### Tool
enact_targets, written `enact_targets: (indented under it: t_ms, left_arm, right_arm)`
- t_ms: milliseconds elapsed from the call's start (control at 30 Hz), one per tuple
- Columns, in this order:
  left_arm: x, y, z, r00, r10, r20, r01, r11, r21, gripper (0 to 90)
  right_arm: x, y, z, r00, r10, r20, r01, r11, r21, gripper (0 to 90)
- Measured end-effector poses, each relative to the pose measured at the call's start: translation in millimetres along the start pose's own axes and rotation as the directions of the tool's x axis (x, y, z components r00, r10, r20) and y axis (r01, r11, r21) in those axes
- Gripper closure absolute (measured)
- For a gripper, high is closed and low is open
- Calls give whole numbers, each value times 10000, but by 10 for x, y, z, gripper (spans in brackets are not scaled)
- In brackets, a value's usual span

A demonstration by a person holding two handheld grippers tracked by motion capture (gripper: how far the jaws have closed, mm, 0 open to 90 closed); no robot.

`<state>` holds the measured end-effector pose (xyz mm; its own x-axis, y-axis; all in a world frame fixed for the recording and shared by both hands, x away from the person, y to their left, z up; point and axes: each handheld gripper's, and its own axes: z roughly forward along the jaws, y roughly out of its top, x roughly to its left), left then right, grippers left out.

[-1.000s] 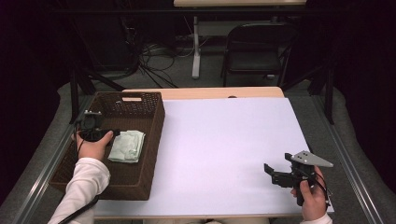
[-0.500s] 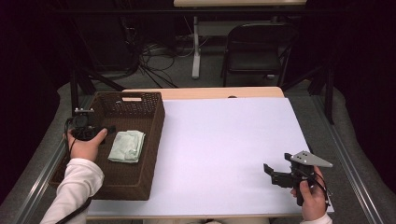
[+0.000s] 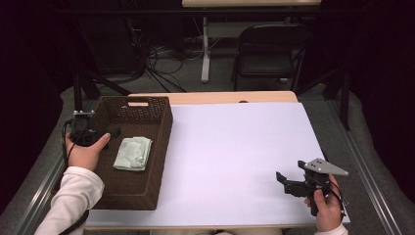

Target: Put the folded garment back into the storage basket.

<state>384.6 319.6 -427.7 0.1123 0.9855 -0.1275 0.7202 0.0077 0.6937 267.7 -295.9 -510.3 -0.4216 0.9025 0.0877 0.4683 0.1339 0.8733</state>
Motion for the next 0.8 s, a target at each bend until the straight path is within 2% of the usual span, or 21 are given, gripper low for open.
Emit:
enact_targets:
  t_ms: [133,200,267,300,400,500,600,733,800]
  left_arm:
    - [-48,10,-18,9997,180,175,-180,9998,-36,48]
    - [-80,15,-27,9995,135,268,-131,9998,-150,9]
    - [-96,15,-35,9994,138,304,-131,9997,-229,6]
    - [-133,23,-53,9993,294,229,-288,9992,-260,5]
    - [-171,32,-73,9992,262,307,-251,9990,-382,5]
    - [-255,57,-119,9969,616,480,-592,9970,-492,4]
    - [-301,65,-139,9955,753,580,-720,9958,-571,4]
    - [-426,78,-179,9904,1155,758,-1101,9913,-719,4]
    - [-448,81,-187,9894,1196,827,-1137,9908,-729,4]
  right_arm:
    - [-3,0,2,10000,-76,-6,76,10000,36,76]
    - [-4,0,2,10000,-96,-10,96,9999,38,75]
    - [-3,0,2,10000,-85,-10,85,10000,47,75]
    - [-3,-1,2,10000,-99,0,99,9999,38,75]
    - [-4,0,-1,9999,-108,-12,108,9999,37,75]
    - [-2,0,0,10000,-79,0,79,10000,7,75]
    - [-1,1,-2,10000,-95,-2,95,10000,-18,75]
    - [-1,0,-1,10000,-92,-14,92,10000,9,75]
    - [-3,1,-3,9999,-111,-21,111,9999,31,75]
